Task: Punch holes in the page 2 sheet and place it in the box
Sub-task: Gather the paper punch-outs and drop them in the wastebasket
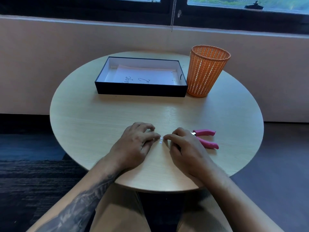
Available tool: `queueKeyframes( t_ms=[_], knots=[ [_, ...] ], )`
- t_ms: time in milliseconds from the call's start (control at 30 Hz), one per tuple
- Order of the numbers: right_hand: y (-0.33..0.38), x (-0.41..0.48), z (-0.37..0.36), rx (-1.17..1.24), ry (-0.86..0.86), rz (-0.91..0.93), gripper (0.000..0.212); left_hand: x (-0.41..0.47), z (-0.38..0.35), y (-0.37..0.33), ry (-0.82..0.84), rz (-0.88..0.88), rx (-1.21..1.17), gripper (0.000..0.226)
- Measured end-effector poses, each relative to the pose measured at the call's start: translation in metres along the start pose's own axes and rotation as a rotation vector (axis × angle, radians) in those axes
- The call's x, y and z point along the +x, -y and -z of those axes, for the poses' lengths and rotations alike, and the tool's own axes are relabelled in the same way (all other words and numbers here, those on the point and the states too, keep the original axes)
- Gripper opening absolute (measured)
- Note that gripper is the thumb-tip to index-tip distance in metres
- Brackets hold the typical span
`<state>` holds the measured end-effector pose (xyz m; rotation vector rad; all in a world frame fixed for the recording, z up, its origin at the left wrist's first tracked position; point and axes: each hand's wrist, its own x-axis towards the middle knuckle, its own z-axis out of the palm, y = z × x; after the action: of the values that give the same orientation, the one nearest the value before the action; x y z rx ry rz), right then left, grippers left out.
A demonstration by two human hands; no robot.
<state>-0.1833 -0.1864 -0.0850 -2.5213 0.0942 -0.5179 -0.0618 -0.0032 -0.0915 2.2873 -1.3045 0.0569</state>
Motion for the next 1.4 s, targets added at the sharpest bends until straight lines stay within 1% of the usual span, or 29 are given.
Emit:
queueKeyframes(
  t_ms=[67,133,200,300,367,433,500,567,600,700,733,767,867,967,1167,1300,1400],
  knots=[
    [-0.001,0.000,0.001,-0.007,0.006,-0.012,0.033,0.000,0.000,0.001,-0.030,0.021,-0.058,0.032],
    [0.001,0.002,0.002,-0.059,0.019,-0.014,0.035,0.001,-0.002,0.003,-0.115,0.073,-0.133,0.033],
    [0.005,0.006,0.001,-0.141,0.068,0.031,0.035,0.001,-0.003,0.003,-0.159,0.115,-0.141,0.031],
    [0.010,0.013,-0.001,-0.235,0.162,0.131,0.030,0.001,-0.003,0.003,-0.144,0.123,-0.093,0.028],
    [0.011,0.016,0.002,-0.256,0.215,0.136,0.032,0.001,-0.003,0.003,-0.134,0.123,-0.082,0.028],
    [0.012,0.016,0.008,-0.204,0.230,0.108,0.044,0.002,-0.003,0.003,-0.135,0.123,-0.076,0.027],
    [0.014,0.015,0.013,-0.099,0.214,0.042,0.060,0.002,-0.004,0.003,-0.138,0.122,-0.067,0.026],
    [0.014,0.017,0.016,-0.048,0.204,-0.013,0.068,0.002,-0.004,0.003,-0.140,0.125,-0.059,0.025],
    [0.014,0.019,0.015,-0.057,0.213,-0.018,0.064,0.002,-0.005,0.003,-0.141,0.127,-0.058,0.025],
    [0.009,0.021,0.009,-0.143,0.239,0.042,0.033,0.001,-0.005,0.003,-0.148,0.127,-0.070,0.023],
    [0.008,0.021,0.008,-0.155,0.240,0.056,0.028,0.001,-0.005,0.003,-0.151,0.127,-0.074,0.023],
    [0.007,0.020,0.009,-0.153,0.243,0.056,0.027,0.001,-0.005,0.003,-0.155,0.126,-0.076,0.022],
    [0.008,0.019,0.014,-0.117,0.210,0.041,0.036,0.002,-0.005,0.003,-0.160,0.123,-0.073,0.023],
    [0.010,0.022,0.016,-0.123,0.198,0.024,0.032,0.002,-0.004,0.003,-0.153,0.125,-0.067,0.023],
    [0.019,0.027,0.002,-0.239,0.132,0.020,0.022,0.001,-0.004,0.003,-0.161,0.117,-0.080,0.023],
    [0.014,0.027,0.005,-0.201,0.126,0.010,0.017,0.001,-0.003,0.002,-0.165,0.118,-0.091,0.023],
    [0.010,0.025,0.014,-0.145,0.144,-0.026,0.019,0.001,-0.004,0.003,-0.165,0.125,-0.094,0.022]
  ],
)
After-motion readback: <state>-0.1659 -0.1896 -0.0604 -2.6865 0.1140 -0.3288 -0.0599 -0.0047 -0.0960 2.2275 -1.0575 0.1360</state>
